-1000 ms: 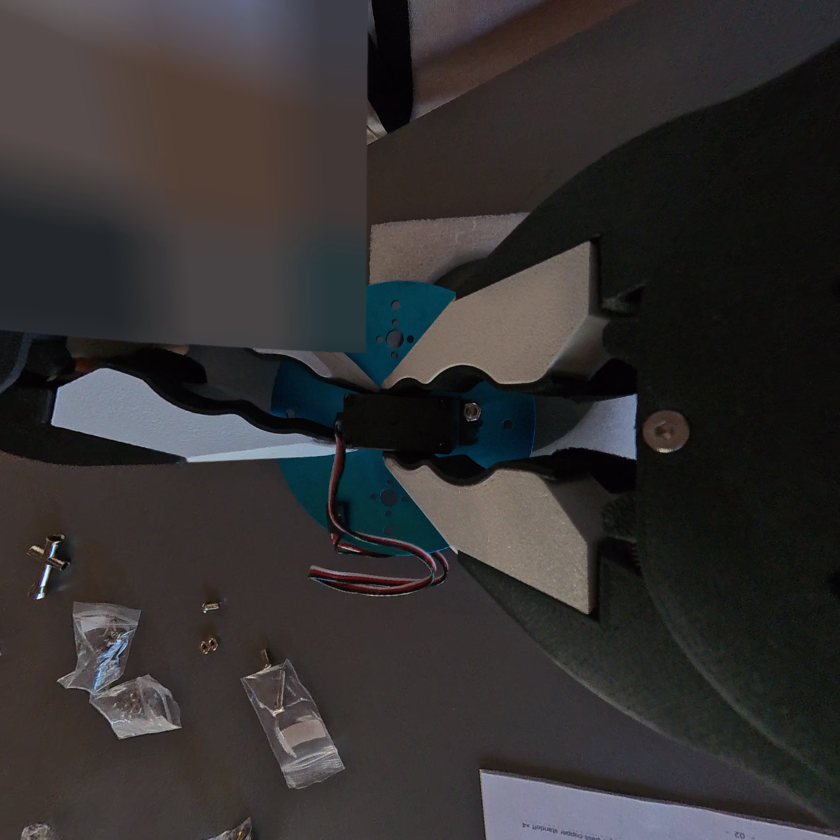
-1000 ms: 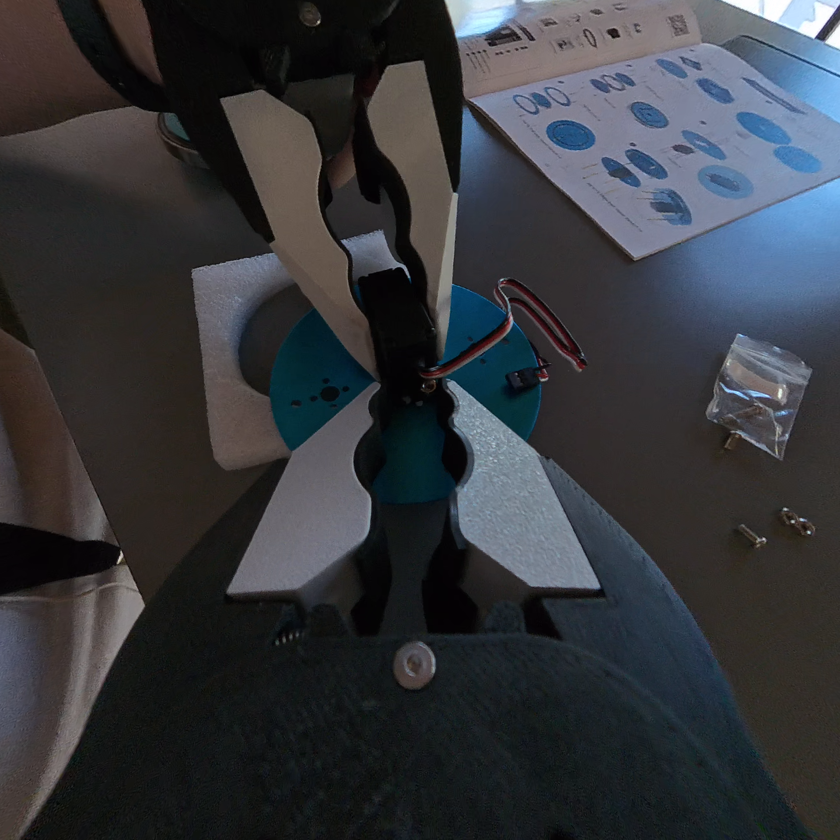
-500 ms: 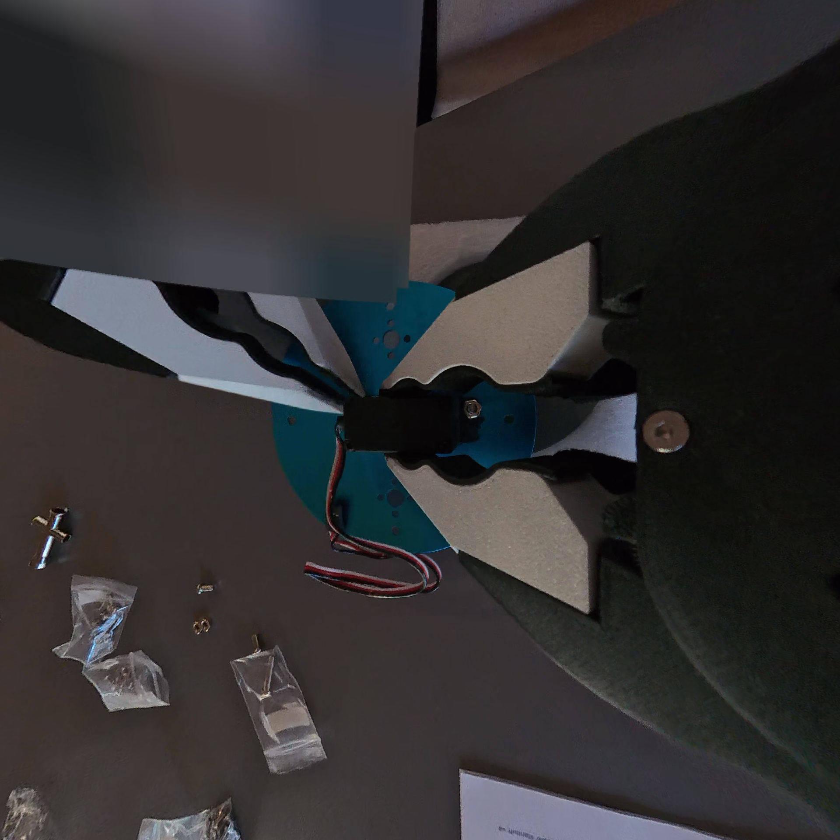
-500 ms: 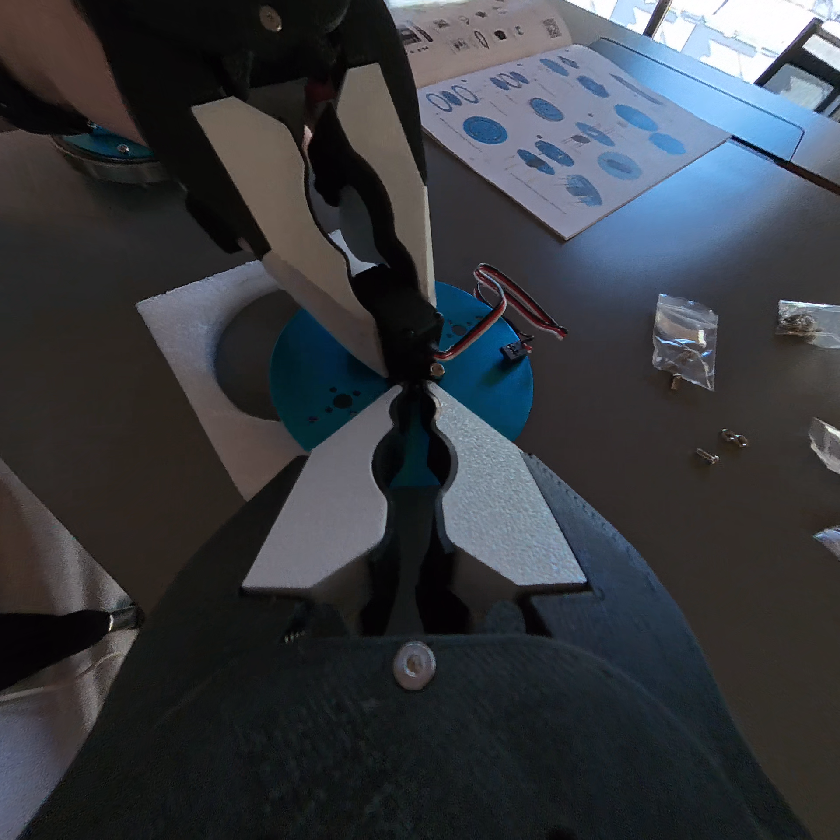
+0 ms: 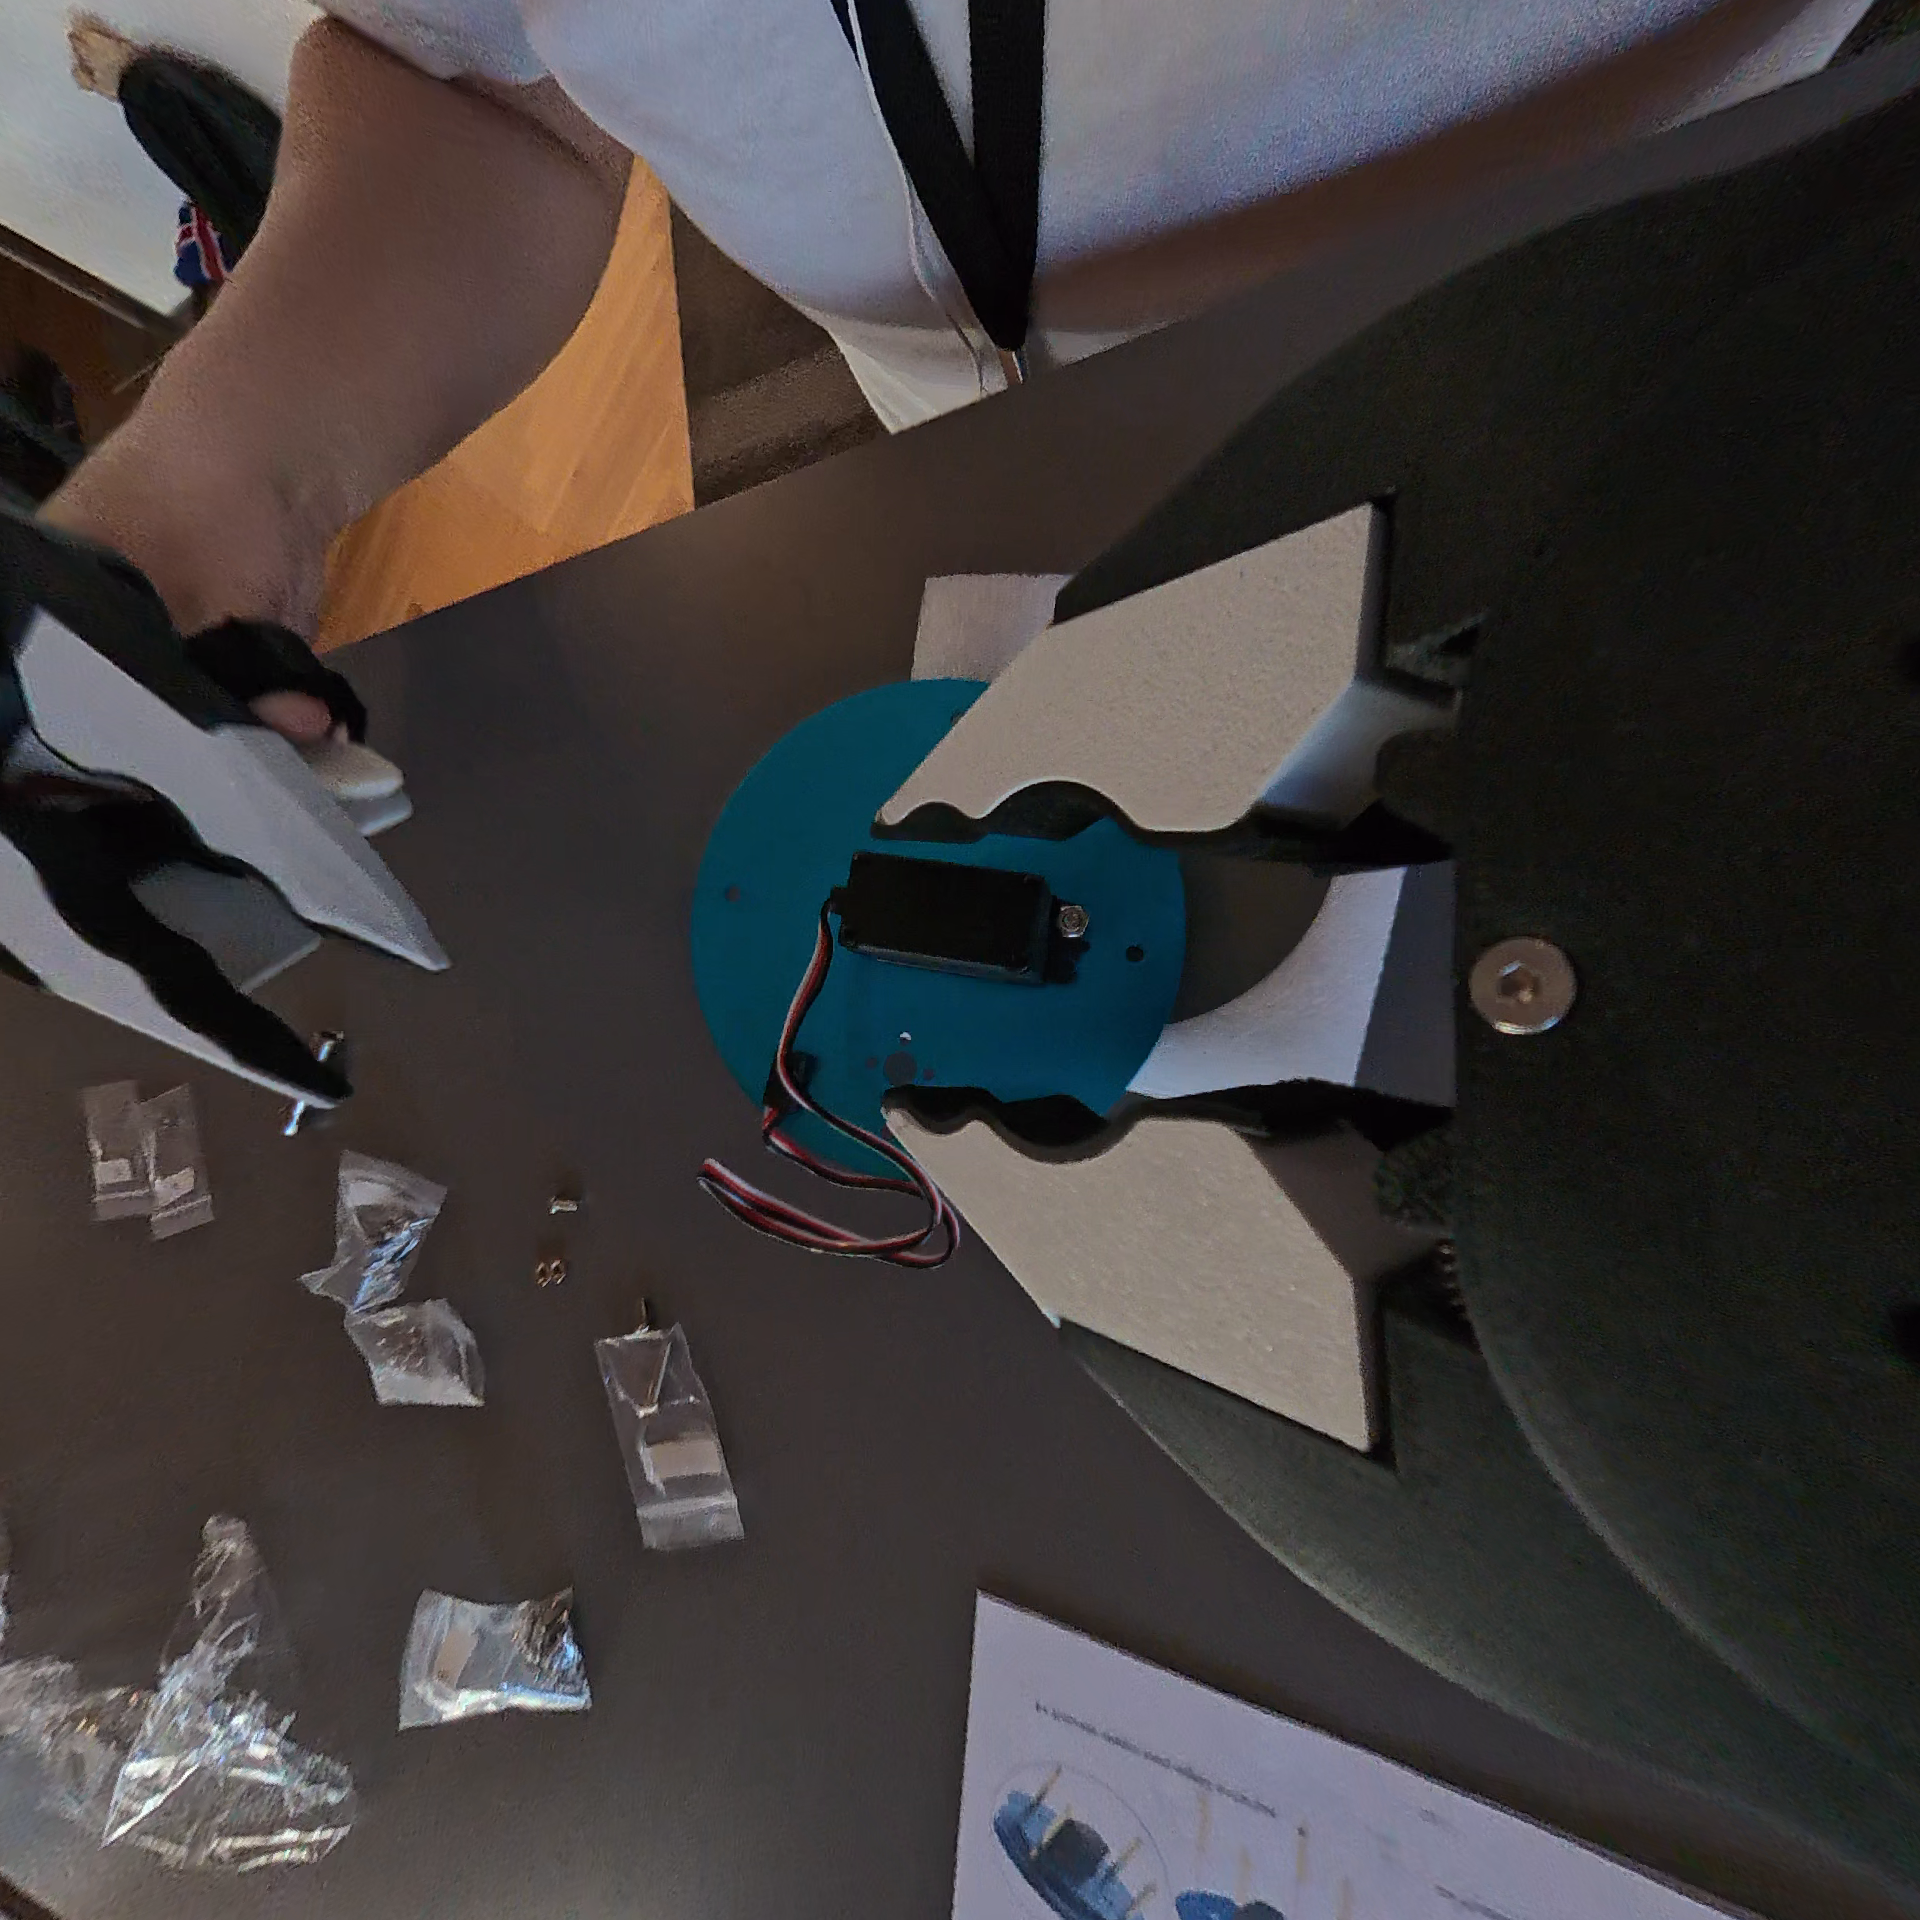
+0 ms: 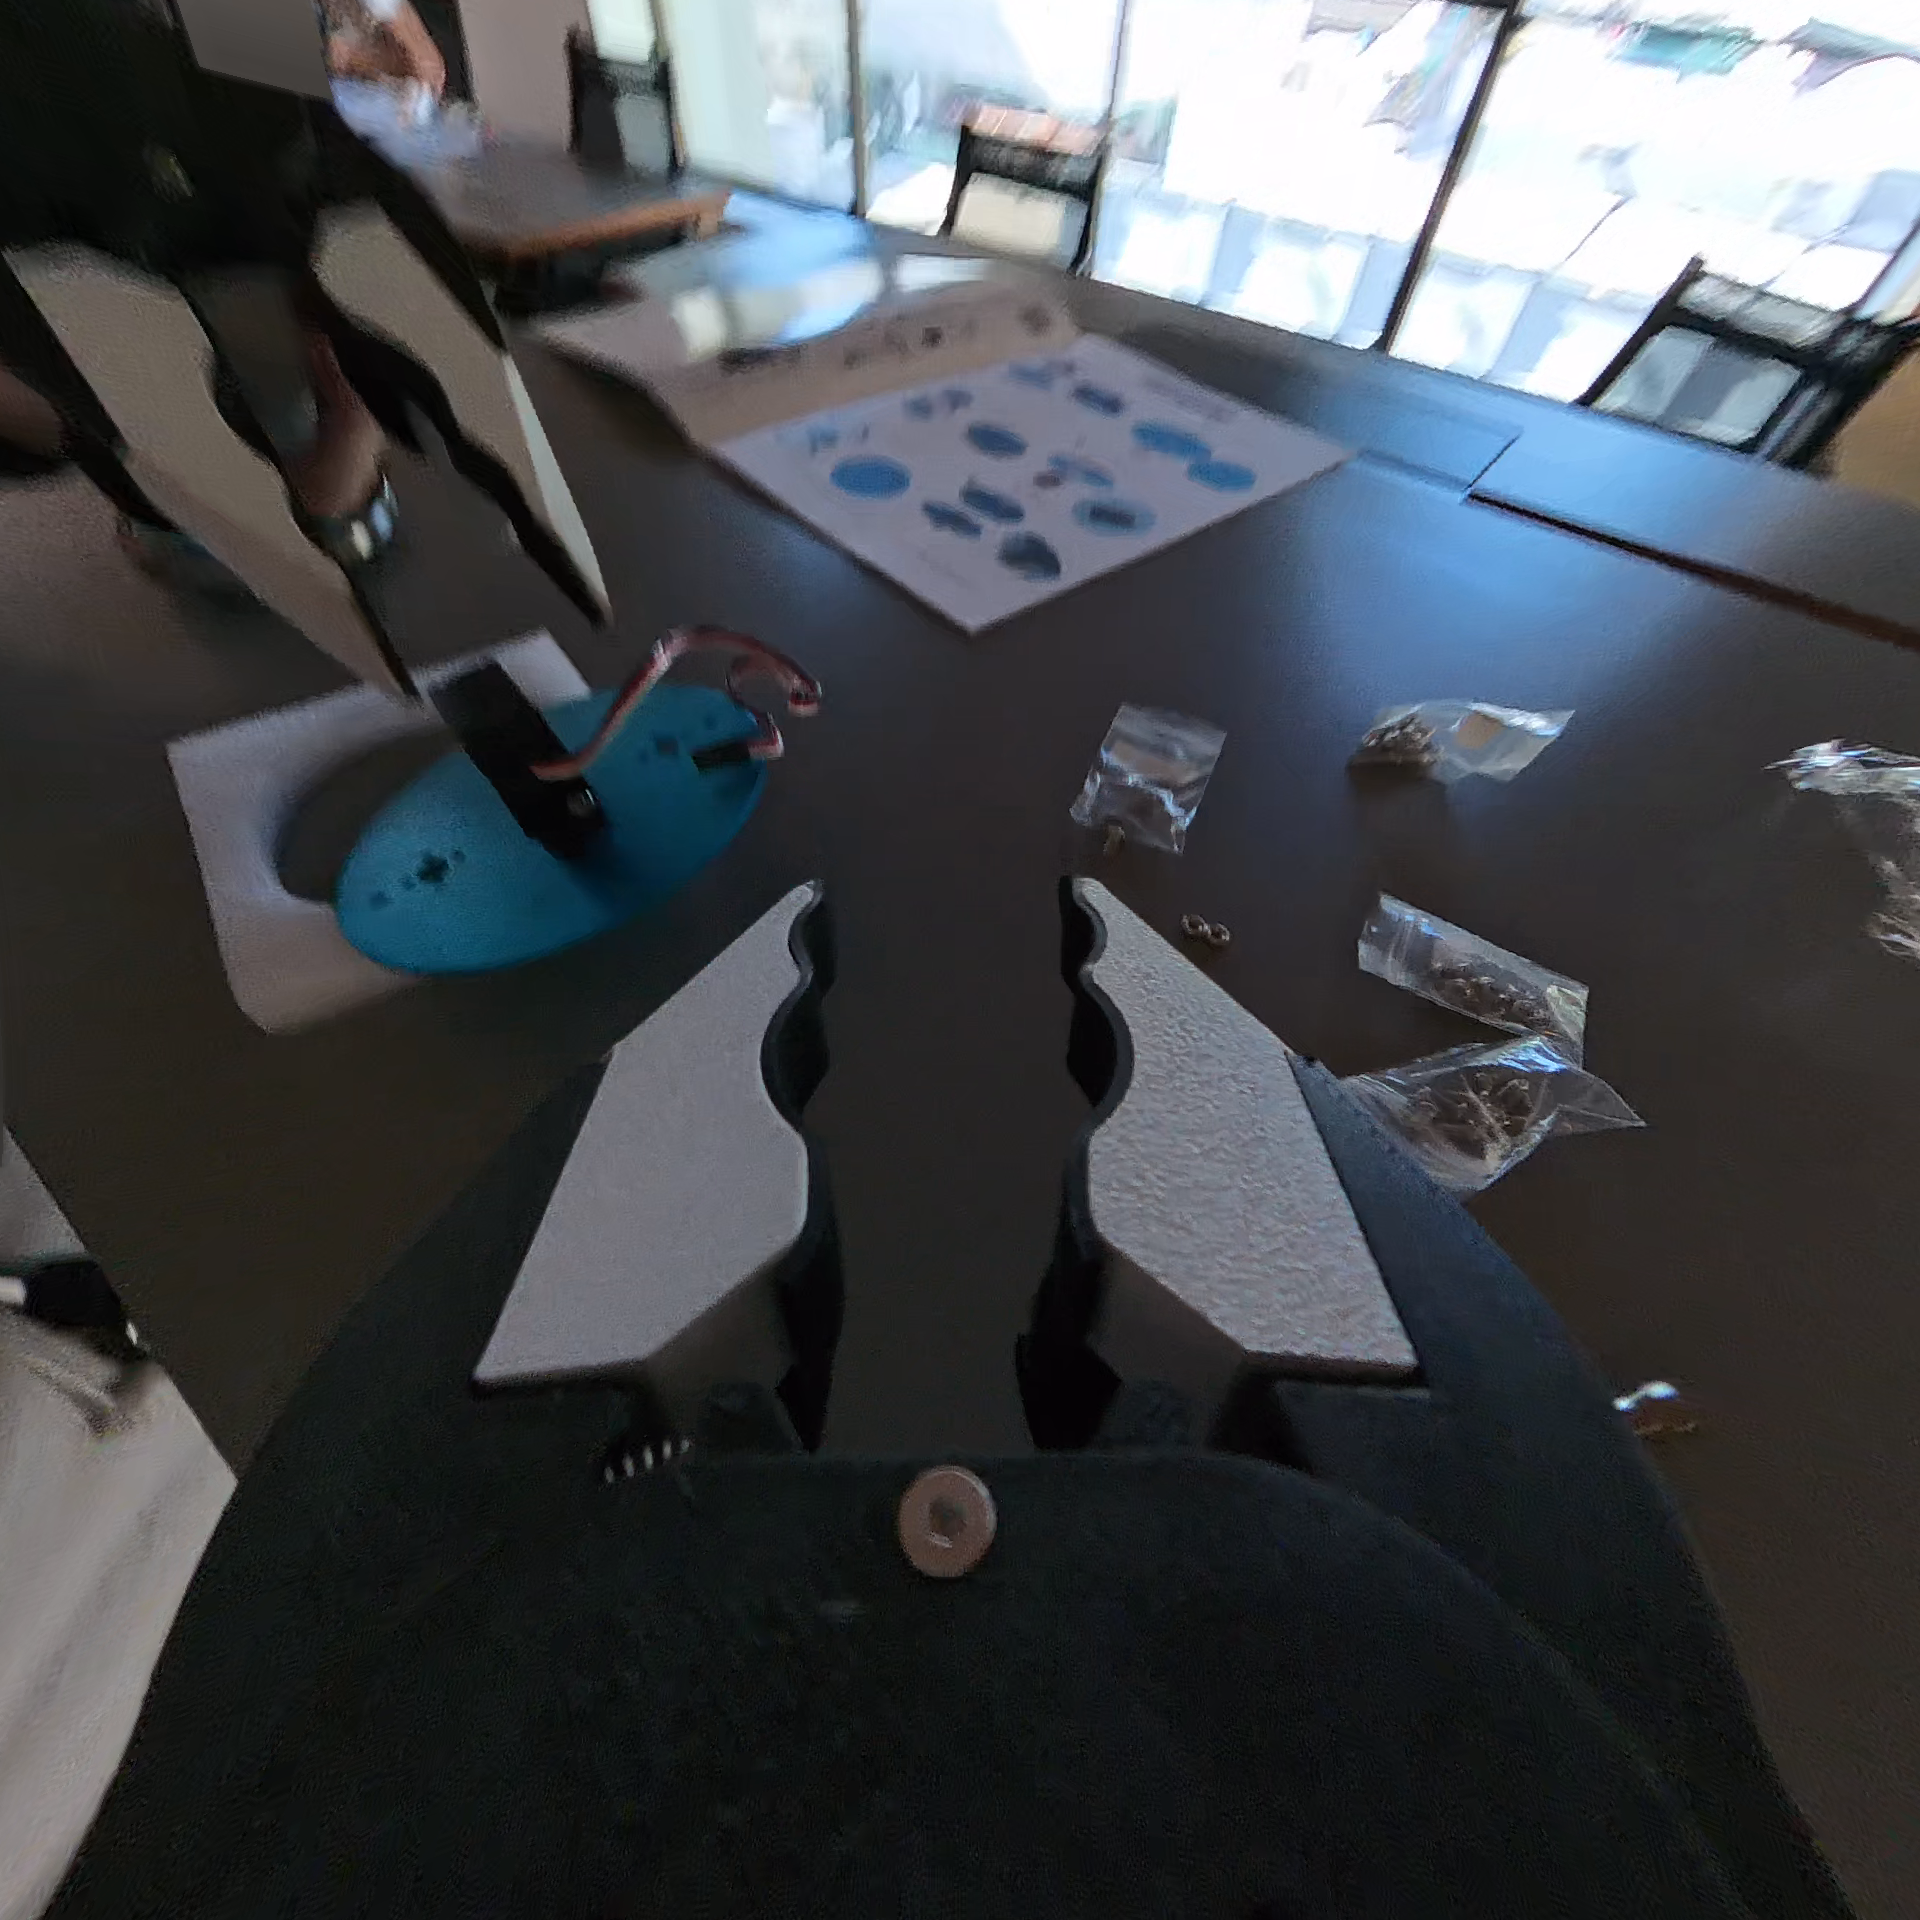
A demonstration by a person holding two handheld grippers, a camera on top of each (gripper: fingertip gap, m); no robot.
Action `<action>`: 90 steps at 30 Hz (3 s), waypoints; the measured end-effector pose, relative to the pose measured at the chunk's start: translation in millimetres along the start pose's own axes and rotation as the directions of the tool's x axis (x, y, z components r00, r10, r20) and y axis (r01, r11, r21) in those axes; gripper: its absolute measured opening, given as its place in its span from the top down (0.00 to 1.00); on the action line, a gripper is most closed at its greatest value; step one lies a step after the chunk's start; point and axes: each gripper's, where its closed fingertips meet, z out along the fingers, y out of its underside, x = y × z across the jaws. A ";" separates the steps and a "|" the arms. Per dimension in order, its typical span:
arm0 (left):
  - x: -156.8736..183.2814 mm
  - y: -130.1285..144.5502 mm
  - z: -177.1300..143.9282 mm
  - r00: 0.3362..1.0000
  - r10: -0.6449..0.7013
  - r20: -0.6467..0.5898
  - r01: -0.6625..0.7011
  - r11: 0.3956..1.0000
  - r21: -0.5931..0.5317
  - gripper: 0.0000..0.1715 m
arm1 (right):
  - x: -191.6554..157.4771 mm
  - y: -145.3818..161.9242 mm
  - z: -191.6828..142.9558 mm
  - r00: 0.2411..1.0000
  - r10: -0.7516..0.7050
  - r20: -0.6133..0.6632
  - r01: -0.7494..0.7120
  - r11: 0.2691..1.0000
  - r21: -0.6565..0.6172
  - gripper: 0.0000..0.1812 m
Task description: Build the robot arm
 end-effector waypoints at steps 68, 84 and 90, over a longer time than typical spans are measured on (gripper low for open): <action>39.5 38.6 -64.3 0.923 -0.346 0.168 0.307 0.925 0.223 0.88 | -36.9 34.3 46.7 0.976 -0.038 0.216 0.099 0.955 -0.278 0.99; 19.5 -38.0 -37.6 0.818 -0.554 -0.151 0.556 0.697 0.454 0.96 | -134.0 -72.7 48.4 0.758 -0.622 0.196 0.570 0.778 0.264 0.99; 24.9 -37.9 -45.5 0.786 -0.553 -0.275 0.611 0.629 0.481 0.97 | -143.9 -76.7 47.4 0.723 -0.661 0.200 0.596 0.744 0.303 0.99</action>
